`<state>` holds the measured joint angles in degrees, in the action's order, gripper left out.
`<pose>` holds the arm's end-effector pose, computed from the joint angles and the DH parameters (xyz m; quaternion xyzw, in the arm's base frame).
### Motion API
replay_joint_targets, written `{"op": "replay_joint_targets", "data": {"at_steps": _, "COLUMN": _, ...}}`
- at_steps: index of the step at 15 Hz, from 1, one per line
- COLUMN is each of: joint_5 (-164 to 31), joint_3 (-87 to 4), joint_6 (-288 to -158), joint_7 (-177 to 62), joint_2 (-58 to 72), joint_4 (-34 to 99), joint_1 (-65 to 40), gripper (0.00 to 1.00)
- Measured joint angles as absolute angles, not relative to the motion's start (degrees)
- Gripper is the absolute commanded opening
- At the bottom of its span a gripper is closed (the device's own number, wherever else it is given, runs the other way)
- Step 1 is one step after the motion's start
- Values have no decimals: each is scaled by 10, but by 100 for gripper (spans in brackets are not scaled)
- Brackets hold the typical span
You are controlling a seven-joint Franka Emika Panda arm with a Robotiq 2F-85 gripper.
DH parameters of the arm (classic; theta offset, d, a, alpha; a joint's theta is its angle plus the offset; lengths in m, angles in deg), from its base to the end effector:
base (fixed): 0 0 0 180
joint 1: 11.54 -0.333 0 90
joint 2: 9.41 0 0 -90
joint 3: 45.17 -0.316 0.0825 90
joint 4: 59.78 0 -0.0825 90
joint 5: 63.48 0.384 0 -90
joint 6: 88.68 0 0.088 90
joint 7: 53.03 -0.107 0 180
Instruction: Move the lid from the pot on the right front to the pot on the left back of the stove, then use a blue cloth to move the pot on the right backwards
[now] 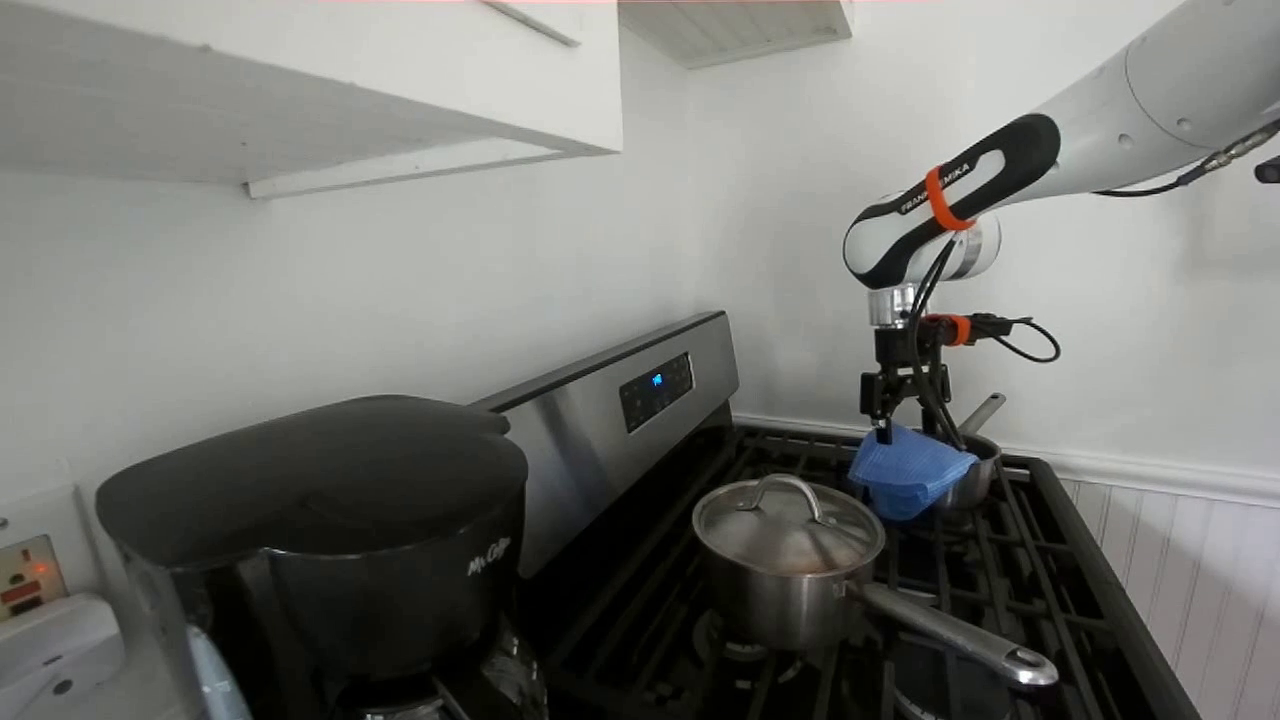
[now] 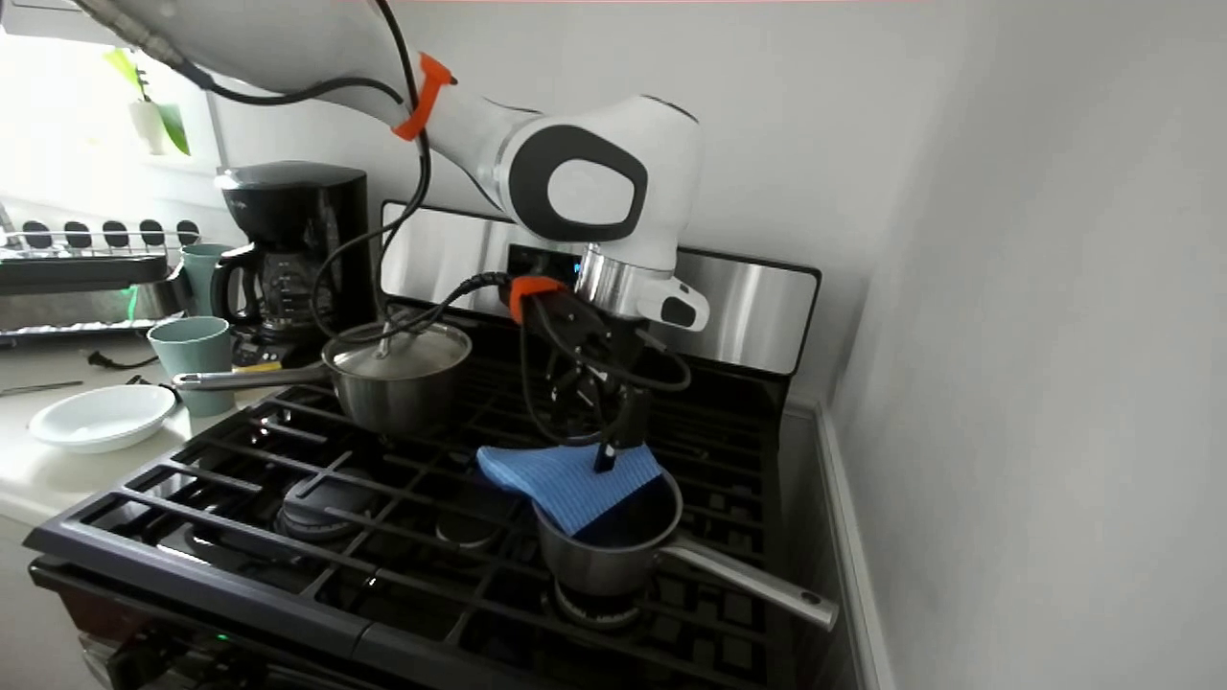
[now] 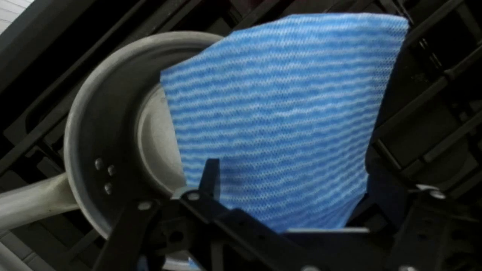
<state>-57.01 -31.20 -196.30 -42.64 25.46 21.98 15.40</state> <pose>0.5528 -0.4278 0.3363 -0.9610 0.2670 0.0704 0.0138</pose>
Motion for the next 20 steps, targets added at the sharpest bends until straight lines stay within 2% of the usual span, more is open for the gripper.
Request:
{"op": "replay_joint_targets", "data": {"at_steps": 1, "joint_5": -570, "joint_3": -313, "joint_6": -1973, "joint_7": -426, "joint_2": 255, "joint_4": 230, "joint_1": 153, "gripper": 100}}
{"op": "replay_joint_targets", "data": {"at_steps": 2, "joint_5": -570, "joint_3": -315, "joint_6": -1986, "joint_7": -425, "joint_2": 255, "joint_4": 239, "joint_1": 152, "gripper": 93}}
{"op": "replay_joint_targets", "data": {"at_steps": 3, "joint_5": -570, "joint_3": -316, "joint_6": -1998, "joint_7": -425, "joint_2": 255, "joint_4": 248, "joint_1": 151, "gripper": 72}}
{"op": "replay_joint_targets", "data": {"at_steps": 5, "joint_5": -570, "joint_3": -317, "joint_6": -2022, "joint_7": -424, "joint_2": 256, "joint_4": 263, "joint_1": 150, "gripper": 68}}
{"op": "replay_joint_targets", "data": {"at_steps": 14, "joint_5": -573, "joint_3": -317, "joint_6": -2056, "joint_7": -422, "joint_2": 256, "joint_4": 286, "joint_1": 149, "gripper": 5}}
{"op": "replay_joint_targets", "data": {"at_steps": 16, "joint_5": -574, "joint_3": -317, "joint_6": -2056, "joint_7": -422, "joint_2": 256, "joint_4": 286, "joint_1": 147, "gripper": 0}}
{"op": "replay_joint_targets", "data": {"at_steps": 20, "joint_5": -578, "joint_3": -317, "joint_6": -2057, "joint_7": -422, "joint_2": 256, "joint_4": 288, "joint_1": 142, "gripper": 2}}
